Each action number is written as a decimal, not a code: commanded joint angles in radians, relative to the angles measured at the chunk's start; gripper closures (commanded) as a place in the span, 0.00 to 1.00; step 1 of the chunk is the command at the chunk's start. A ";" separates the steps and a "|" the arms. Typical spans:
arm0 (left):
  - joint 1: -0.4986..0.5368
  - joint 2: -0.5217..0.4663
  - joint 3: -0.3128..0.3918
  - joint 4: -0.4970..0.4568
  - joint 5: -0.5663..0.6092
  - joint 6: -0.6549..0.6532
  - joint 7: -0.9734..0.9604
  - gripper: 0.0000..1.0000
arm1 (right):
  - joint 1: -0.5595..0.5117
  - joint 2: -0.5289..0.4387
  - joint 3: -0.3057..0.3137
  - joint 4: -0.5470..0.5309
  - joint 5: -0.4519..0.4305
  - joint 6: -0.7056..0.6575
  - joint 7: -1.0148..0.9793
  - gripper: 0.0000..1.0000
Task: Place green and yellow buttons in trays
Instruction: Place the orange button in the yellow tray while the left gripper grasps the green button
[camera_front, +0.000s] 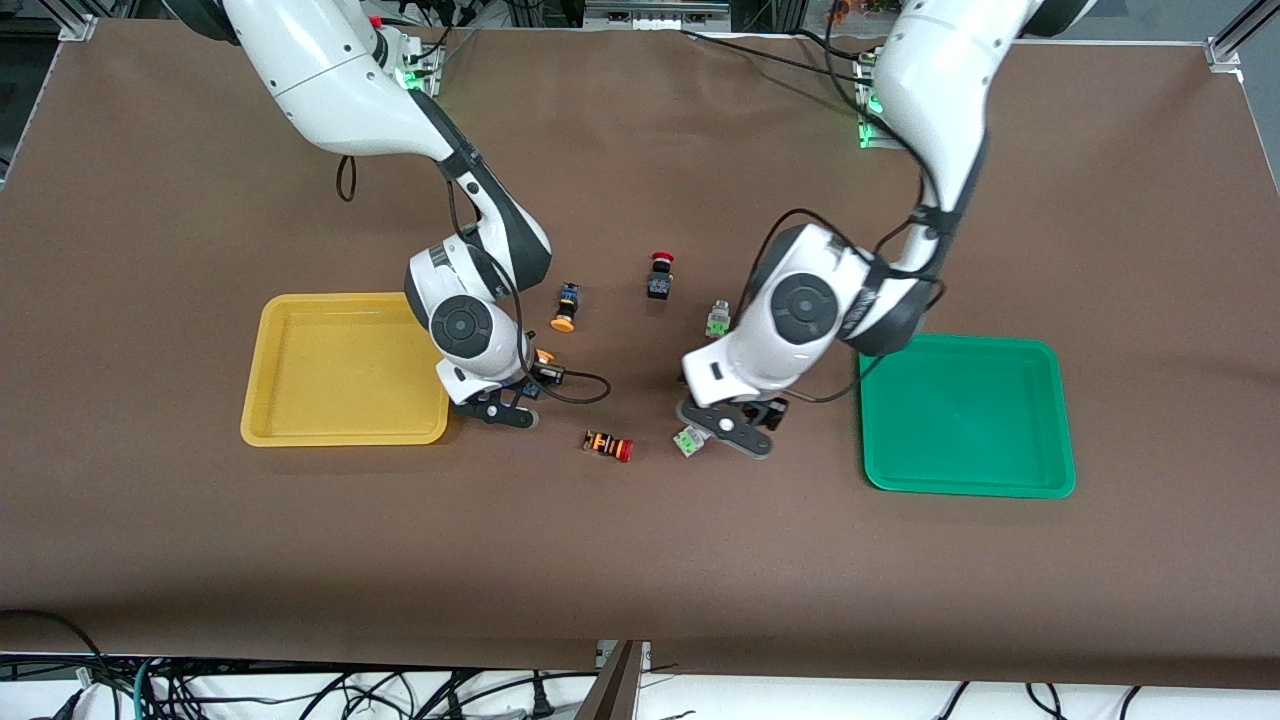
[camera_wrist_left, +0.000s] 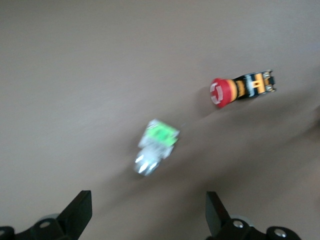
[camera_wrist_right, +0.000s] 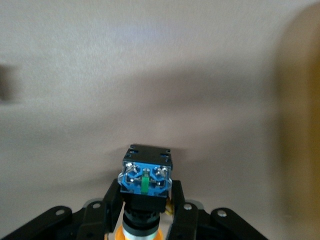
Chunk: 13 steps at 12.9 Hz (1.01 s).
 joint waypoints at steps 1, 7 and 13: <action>-0.010 0.070 0.015 0.035 0.032 0.106 0.071 0.00 | -0.061 -0.088 -0.005 0.001 -0.016 -0.124 -0.157 1.00; -0.022 0.149 0.013 0.035 0.044 0.228 0.116 0.00 | -0.104 -0.164 -0.213 -0.117 -0.014 -0.232 -0.563 1.00; -0.021 0.152 0.015 0.035 0.052 0.228 0.117 0.82 | -0.141 -0.194 -0.355 -0.270 -0.010 -0.133 -0.742 1.00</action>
